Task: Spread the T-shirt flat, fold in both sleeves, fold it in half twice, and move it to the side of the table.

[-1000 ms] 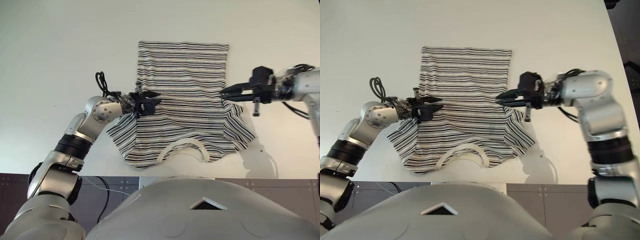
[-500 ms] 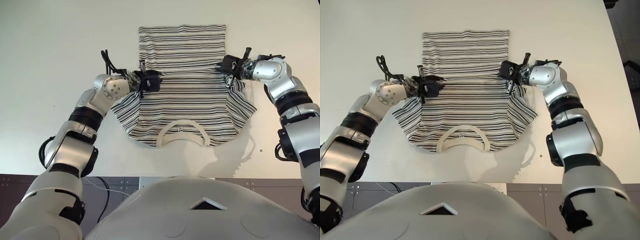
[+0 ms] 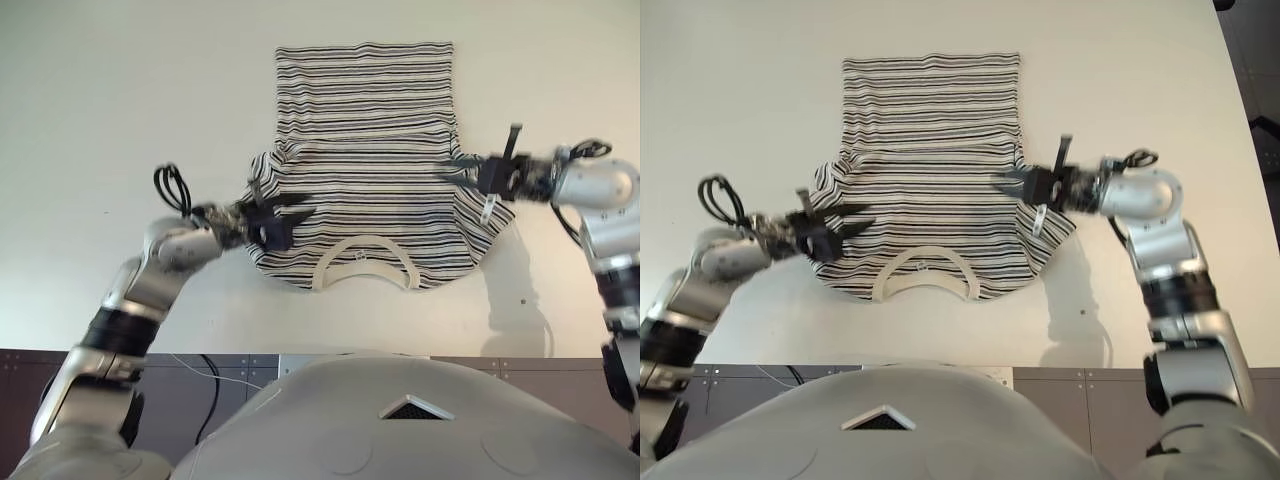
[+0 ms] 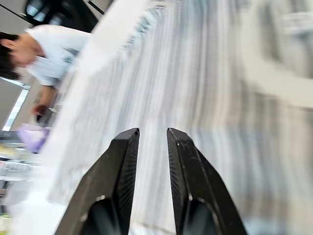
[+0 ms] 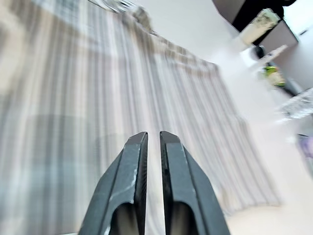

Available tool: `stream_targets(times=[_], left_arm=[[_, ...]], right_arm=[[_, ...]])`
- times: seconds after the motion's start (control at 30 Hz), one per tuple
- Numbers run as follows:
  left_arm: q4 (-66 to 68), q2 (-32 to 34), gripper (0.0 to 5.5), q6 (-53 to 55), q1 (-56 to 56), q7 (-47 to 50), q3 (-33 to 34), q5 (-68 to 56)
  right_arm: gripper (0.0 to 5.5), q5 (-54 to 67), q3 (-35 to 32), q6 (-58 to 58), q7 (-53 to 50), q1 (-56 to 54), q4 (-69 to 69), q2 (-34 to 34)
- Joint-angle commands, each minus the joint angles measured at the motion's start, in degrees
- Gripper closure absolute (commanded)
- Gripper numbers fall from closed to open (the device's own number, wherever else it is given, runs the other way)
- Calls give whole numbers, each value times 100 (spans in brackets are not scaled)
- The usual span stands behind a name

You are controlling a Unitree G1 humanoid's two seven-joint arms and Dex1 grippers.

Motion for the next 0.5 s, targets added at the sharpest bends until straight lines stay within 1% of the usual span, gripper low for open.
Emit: stream_targets(times=[0.03, 0.13, 0.27, 0.4, 0.47, 0.5], left_arm=[[116, 216, 446, -58, 446, 55, -39, 411], [170, 323, 446, -128, 644, -8, -73, 419], [-160, 407, 446, -105, 982, -82, 73, -28], [-752, 372, 446, 150, 1298, -140, 360, -672], [-954, 271, 446, 344, 1231, -82, 605, -970], [-1177, 220, 446, 547, 1195, -48, 812, -1322]], right_arm=[[507, -148, 58, 294, 26, 796, -499, -262], [507, -299, 77, 327, 99, 1124, -616, -424], [507, -232, 5, 495, 210, 1490, -1002, -697], [507, -157, -146, 633, 217, 1731, -1368, -866], [507, -84, -279, 683, 127, 1721, -1491, -835], [507, -6, -386, 716, 58, 1681, -1560, -799]])
